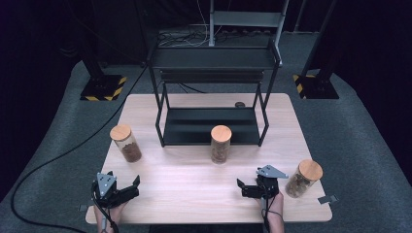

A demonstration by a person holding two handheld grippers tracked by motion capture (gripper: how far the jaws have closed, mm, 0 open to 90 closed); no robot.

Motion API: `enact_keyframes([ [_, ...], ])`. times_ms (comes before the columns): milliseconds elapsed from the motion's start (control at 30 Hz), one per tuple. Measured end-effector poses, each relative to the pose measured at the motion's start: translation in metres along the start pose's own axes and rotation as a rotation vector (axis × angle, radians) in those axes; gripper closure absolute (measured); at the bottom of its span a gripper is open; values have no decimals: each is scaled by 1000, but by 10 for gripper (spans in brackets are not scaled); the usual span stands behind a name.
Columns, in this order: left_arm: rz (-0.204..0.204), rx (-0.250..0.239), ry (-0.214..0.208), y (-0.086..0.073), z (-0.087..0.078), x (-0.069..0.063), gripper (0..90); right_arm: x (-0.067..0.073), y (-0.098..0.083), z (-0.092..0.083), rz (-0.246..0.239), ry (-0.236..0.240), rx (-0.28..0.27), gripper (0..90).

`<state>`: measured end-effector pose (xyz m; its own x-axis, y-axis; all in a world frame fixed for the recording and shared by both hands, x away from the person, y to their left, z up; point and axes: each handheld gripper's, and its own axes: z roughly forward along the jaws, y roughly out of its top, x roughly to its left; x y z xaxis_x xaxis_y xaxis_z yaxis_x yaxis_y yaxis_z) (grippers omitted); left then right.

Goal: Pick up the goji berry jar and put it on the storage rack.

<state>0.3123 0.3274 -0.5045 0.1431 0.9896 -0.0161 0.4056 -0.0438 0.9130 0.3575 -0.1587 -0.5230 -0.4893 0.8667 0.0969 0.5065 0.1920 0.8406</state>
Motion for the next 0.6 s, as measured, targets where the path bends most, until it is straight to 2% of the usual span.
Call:
enact_keyframes([
  [133,0,-2,-5,2,4,2,0,3,0,0,-23,-8,3,23],
  [367,11,1,1,6,13,5,0,2,0,0,-22,3,4,23],
  [600,7,-13,19,15,26,18,0,1,0,0,-12,10,-2,24],
])
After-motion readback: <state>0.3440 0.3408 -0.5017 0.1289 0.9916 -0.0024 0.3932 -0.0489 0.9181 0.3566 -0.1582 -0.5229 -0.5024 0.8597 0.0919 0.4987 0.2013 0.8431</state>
